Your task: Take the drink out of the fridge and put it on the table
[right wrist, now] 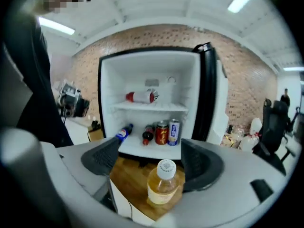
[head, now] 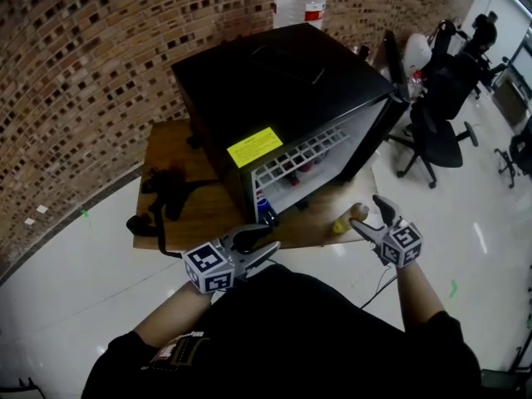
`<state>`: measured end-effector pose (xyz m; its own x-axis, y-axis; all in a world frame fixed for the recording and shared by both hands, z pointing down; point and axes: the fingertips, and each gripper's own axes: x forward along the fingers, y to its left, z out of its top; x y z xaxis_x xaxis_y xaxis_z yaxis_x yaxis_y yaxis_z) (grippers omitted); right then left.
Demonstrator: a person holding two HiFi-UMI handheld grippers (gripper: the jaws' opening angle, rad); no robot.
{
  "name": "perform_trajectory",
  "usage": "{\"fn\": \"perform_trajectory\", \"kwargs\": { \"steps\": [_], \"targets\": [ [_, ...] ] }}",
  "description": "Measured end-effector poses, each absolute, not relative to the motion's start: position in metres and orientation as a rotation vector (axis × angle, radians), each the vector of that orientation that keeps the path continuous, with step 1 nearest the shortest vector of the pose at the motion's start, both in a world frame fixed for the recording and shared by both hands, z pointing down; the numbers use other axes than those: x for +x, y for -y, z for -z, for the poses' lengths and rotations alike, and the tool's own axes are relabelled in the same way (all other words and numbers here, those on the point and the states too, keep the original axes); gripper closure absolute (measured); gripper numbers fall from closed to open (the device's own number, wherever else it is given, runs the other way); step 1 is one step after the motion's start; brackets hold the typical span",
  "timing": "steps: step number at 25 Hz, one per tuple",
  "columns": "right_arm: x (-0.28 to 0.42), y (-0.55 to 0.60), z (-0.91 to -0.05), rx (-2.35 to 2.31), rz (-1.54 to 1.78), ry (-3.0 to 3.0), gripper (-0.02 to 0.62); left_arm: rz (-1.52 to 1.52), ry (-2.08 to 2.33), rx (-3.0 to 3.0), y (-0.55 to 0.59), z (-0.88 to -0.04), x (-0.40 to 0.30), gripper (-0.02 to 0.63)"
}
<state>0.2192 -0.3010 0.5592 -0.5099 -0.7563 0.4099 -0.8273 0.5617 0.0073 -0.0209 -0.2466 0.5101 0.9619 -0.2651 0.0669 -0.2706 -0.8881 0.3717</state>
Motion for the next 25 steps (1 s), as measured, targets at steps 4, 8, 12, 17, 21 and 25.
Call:
{"fn": "perform_trajectory", "kwargs": {
  "steps": [4, 8, 12, 17, 21, 25],
  "targets": [
    [0.232, 0.274, -0.533, 1.537, -0.396, 2.569, 0.273, -0.003, 0.397, 2.713, 0.238, -0.508, -0.035, 0.463],
    [0.221, 0.24, -0.517, 1.577, -0.483, 2.673, 0.426, 0.013, 0.377, 2.697, 0.225, -0.506, -0.048, 0.465],
    [0.21, 0.202, -0.509, 1.437, -0.513, 2.757, 0.594, -0.015, 0.437, 2.71, 0.203, -0.501, -0.047, 0.491],
    [0.21, 0.158, -0.511, 1.143, -0.515, 2.87, 0.594, 0.002, 0.556, 2.73, 0.158, -0.49, -0.026, 0.572],
    [0.213, 0.108, -0.524, 0.936, -0.62, 2.998, 0.594, 0.041, 0.703, 2.68, 0.108, -0.499, 0.002, 0.591],
    [0.223, 0.077, -0.529, 0.759, -0.674, 3.04, 0.594, 0.021, 0.806, 2.66, 0.064, -0.506, 0.037, 0.603]
  ]
}}
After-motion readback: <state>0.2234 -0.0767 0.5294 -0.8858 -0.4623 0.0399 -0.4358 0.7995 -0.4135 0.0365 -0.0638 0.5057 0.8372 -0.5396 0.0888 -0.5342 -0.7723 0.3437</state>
